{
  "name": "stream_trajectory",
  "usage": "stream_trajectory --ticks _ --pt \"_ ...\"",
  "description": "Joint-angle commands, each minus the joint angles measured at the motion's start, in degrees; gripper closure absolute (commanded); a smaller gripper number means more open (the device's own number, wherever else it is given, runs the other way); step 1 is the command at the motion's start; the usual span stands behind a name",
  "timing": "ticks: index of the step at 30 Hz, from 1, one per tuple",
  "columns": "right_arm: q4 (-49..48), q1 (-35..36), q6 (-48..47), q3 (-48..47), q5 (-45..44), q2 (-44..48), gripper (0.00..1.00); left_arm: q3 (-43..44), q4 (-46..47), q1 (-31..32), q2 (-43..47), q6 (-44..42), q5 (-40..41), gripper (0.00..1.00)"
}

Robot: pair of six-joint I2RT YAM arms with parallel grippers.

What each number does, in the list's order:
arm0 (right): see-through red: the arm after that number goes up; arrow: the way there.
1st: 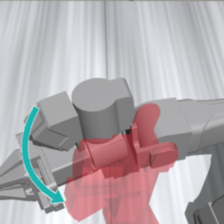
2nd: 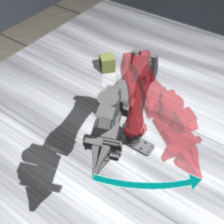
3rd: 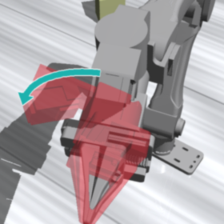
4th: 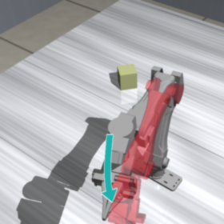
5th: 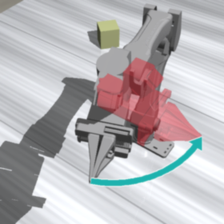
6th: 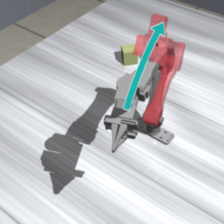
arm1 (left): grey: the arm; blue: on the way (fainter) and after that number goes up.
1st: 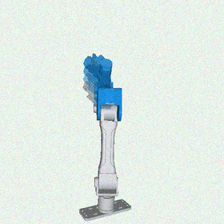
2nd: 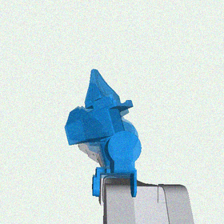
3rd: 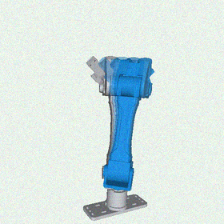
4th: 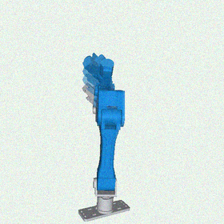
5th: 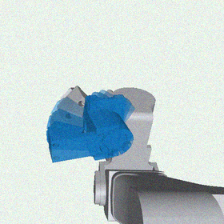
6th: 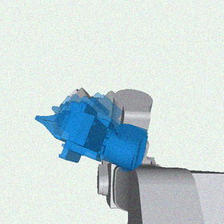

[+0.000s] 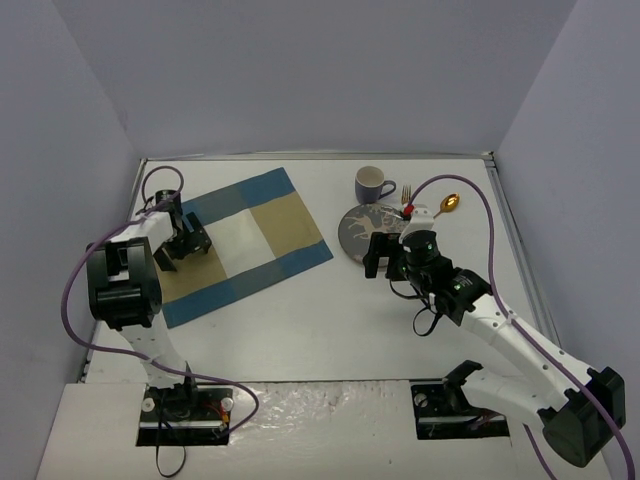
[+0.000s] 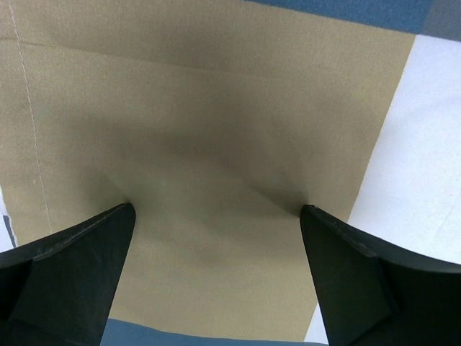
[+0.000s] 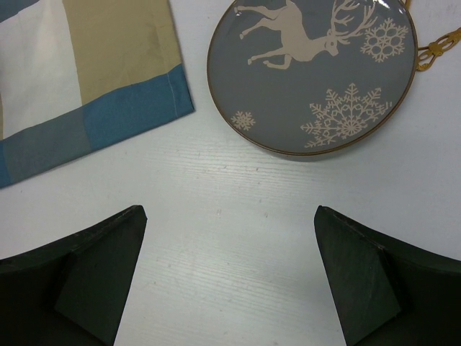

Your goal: Set the dinner table for one person

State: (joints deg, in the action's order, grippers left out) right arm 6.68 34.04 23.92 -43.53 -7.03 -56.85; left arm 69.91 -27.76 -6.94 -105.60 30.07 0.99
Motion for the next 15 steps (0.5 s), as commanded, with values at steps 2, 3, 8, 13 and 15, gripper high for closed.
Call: stream_trajectory --ticks 2,3,8,13,15 --pt "-3.07 -0.29 0.07 0.27 -0.63 1.55 0.00 1.78 -1.29 -0.26 -0.37 -2.77 2.91 0.03" --pt "-3.07 -0.29 0.07 0.35 -0.55 1.56 0.00 1.81 -1.47 -0.26 -0.47 -2.88 2.97 0.03" --pt "-3.07 -0.29 0.15 0.71 -0.36 2.24 0.00 2.73 -2.27 -0.35 0.06 -2.83 3.61 0.03" --pt "-3.07 -0.29 0.07 0.46 -0.53 2.97 0.00 4.27 -2.81 -0.17 4.16 -2.82 2.62 0.03" --pt "-3.07 -0.29 0.07 0.10 -0.78 2.97 0.00 5.30 -3.16 0.13 7.16 -3.00 0.60 0.03"
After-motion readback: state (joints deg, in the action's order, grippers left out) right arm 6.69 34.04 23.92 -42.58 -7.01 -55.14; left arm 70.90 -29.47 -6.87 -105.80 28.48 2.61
